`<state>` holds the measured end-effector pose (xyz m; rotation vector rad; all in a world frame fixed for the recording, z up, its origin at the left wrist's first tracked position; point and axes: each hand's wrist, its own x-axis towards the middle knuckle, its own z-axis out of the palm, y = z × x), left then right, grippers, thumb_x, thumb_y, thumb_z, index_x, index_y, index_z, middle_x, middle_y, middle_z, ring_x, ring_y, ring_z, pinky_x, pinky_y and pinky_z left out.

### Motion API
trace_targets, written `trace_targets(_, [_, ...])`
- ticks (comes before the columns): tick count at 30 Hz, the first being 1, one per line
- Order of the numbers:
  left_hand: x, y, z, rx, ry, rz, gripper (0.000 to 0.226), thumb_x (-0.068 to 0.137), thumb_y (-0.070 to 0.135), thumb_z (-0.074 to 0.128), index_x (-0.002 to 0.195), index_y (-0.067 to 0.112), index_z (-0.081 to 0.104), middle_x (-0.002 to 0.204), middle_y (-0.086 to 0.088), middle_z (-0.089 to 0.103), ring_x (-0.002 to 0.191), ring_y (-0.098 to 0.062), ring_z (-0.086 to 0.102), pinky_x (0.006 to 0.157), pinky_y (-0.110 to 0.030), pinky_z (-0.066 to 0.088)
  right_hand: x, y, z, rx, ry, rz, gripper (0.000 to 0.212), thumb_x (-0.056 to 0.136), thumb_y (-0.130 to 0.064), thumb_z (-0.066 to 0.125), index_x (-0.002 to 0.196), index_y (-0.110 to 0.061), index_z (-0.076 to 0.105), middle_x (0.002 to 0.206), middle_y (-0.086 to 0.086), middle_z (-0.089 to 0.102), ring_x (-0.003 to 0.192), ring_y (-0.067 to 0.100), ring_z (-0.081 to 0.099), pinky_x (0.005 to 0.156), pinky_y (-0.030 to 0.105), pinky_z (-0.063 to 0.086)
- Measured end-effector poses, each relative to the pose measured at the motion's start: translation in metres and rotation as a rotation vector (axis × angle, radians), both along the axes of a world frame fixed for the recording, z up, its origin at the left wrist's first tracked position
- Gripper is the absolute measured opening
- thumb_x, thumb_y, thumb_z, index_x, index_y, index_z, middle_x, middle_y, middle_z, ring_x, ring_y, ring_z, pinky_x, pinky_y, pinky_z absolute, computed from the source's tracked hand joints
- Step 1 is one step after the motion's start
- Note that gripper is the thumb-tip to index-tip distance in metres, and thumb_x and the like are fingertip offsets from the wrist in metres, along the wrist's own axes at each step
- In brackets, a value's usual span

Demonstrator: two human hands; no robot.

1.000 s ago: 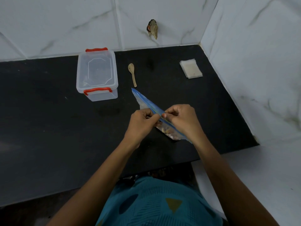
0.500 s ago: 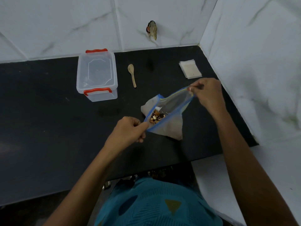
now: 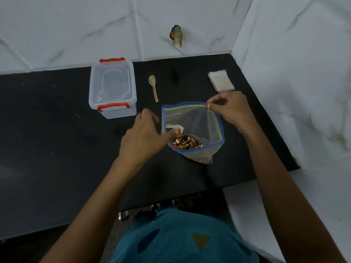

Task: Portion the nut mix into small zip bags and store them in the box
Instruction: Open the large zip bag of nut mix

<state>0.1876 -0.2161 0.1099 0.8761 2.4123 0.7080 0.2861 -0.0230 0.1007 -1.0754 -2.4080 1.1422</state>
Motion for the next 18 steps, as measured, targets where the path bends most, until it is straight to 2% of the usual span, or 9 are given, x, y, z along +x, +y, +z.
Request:
trace_targets(3, [-0.006,0.027,-0.004,0.159,0.248,0.027,0.057,0.082,0.044,0.062,0.126,0.014,0.04,0.122,-0.003,0.039,0.1,-0.015,0.049,0.076,-0.026,0.039,0.002,-0.008,0.007,-0.052,0.03,-0.004,0.02,0.081,-0.013,0.069,0.101,-0.013,0.066,0.097,-0.002,0.064,0.084,0.0,0.056,0.069,0.008,0.042])
trace_targets(6, [-0.016,0.046,-0.012,0.102,0.342,0.007,0.045,0.087,0.032,0.06,0.126,0.012,0.047,0.126,-0.01,0.046,0.104,-0.021,0.053,0.081,-0.026,0.041,0.009,-0.022,0.01,-0.011,-0.027,-0.032,0.033,0.08,-0.016,0.07,0.111,-0.014,0.06,0.102,-0.004,0.058,0.088,0.002,0.053,0.067,0.009,0.04])
trace_targets(8, [-0.021,0.052,-0.016,0.071,0.371,-0.011,0.037,0.09,0.024,0.059,0.122,0.008,0.052,0.121,-0.011,0.051,0.102,-0.021,0.055,0.082,-0.026,0.042,0.021,-0.034,0.006,0.096,-0.146,-0.066,0.042,0.079,-0.02,0.071,0.117,-0.015,0.054,0.11,-0.001,0.05,0.098,0.008,0.05,0.075,0.016,0.041])
trace_targets(10, [-0.026,0.053,-0.018,0.055,0.359,-0.013,0.033,0.09,0.019,0.058,0.12,0.005,0.053,0.12,-0.014,0.051,0.1,-0.022,0.056,0.084,-0.027,0.044,0.034,-0.046,0.001,0.158,-0.341,-0.063,0.047,0.078,-0.023,0.071,0.12,-0.015,0.049,0.118,0.003,0.045,0.106,0.017,0.049,0.081,0.026,0.042])
trace_targets(12, [-0.03,0.053,-0.018,0.028,0.305,-0.009,0.032,0.09,0.017,0.058,0.118,0.003,0.055,0.118,-0.015,0.053,0.099,-0.022,0.057,0.083,-0.028,0.044,0.045,-0.049,-0.005,0.128,-0.469,-0.084,0.041,0.08,-0.023,0.069,0.115,-0.014,0.05,0.116,0.005,0.049,0.103,0.021,0.052,0.08,0.031,0.044])
trace_targets(15, [-0.037,0.05,-0.013,0.053,0.193,0.004,0.029,0.088,0.015,0.06,0.114,0.003,0.059,0.11,-0.014,0.06,0.095,-0.018,0.057,0.083,-0.027,0.044,0.051,-0.045,-0.003,0.119,-0.435,-0.154,0.017,0.085,-0.017,0.064,0.101,-0.013,0.059,0.099,0.004,0.06,0.08,0.015,0.056,0.067,0.027,0.044])
trace_targets(18, [-0.043,0.044,-0.008,0.127,0.153,-0.041,0.025,0.086,0.015,0.061,0.107,0.003,0.063,0.1,-0.008,0.061,0.087,-0.009,0.052,0.081,-0.021,0.041,0.047,-0.031,0.002,0.136,-0.325,-0.197,0.013,0.087,-0.016,0.062,0.099,-0.012,0.063,0.087,-0.001,0.057,0.07,0.007,0.052,0.056,0.019,0.036])
